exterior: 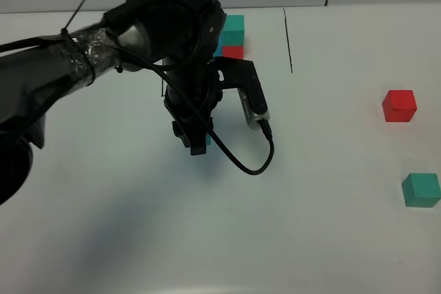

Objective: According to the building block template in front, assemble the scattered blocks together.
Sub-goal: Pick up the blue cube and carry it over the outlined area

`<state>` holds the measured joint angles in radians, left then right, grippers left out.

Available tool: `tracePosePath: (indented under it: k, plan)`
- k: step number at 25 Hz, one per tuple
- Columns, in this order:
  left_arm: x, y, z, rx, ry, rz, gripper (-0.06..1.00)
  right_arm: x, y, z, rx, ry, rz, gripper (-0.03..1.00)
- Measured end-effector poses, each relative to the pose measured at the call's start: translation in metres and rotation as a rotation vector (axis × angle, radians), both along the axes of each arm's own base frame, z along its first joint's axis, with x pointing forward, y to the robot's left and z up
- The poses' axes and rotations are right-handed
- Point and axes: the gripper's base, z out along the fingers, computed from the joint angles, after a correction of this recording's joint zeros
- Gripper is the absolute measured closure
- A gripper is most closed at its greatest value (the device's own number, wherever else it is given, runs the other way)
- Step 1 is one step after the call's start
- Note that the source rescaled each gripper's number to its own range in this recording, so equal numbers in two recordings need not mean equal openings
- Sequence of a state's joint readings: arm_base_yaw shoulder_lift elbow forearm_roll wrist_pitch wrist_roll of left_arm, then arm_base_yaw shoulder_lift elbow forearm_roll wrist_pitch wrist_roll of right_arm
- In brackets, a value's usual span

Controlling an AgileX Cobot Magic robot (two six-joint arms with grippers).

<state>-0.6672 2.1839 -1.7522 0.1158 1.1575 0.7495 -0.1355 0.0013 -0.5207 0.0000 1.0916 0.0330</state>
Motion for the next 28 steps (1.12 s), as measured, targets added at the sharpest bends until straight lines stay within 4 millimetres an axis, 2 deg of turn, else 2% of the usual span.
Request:
tracePosePath:
  k: [8,16,21,28]
  plan:
    - [0.006,-0.016,-0.032,-0.001,0.013,-0.115,0.92,0.000,0.000,0.000,0.000,0.000,0.000,0.24]
    - [0.011,-0.026,-0.039,-0.086,-0.027,-0.151,0.92,0.000,0.000,0.000,0.001,0.000,-0.001,0.24]
    - [0.012,-0.026,-0.057,-0.063,0.003,-0.144,0.92,0.000,0.000,0.000,0.003,0.000,-0.002,0.24]
    - [0.012,-0.026,-0.059,-0.060,0.006,-0.143,0.92,0.000,0.000,0.000,0.008,-0.001,-0.004,0.24]
